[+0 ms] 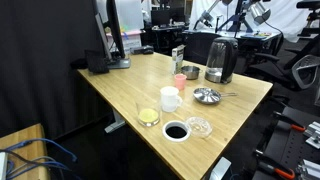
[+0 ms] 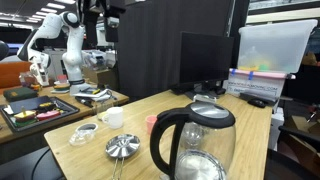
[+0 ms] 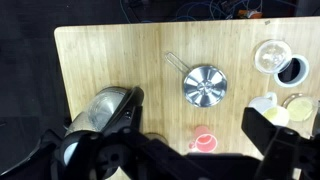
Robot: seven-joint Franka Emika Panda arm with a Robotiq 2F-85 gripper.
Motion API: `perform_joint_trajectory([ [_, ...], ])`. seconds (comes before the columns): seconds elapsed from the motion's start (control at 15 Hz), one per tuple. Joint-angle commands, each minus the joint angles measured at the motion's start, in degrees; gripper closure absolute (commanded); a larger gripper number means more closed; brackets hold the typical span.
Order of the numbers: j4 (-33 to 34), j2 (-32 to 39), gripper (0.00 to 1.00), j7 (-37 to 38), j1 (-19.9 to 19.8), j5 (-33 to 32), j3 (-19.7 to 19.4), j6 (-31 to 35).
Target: Open the lid of the kettle
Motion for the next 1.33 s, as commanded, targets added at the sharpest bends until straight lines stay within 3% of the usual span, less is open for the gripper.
perform_joint_trajectory([
  [0.0, 0.09, 0.01, 0.0, -0.06, -0.16, 0.08, 0.13, -0.08],
  [0.27, -0.22, 0.07, 0.0, 0.86, -0.05, 0.45, 0.53, 0.51],
  [0.53, -2.16, 2.89, 0.0, 6.46, 0.42, 2.37, 2.8, 0.86],
  [0.8, -4.58, 6.5, 0.0, 15.1, -1.23, 1.27, 4.09, 5.45],
  [0.87, -4.18, 5.87, 0.0, 12.02, -0.06, 1.72, 3.54, 3.29],
  [1.27, -4.37, 6.81, 0.0, 14.29, -0.66, 1.66, 3.58, 4.76],
])
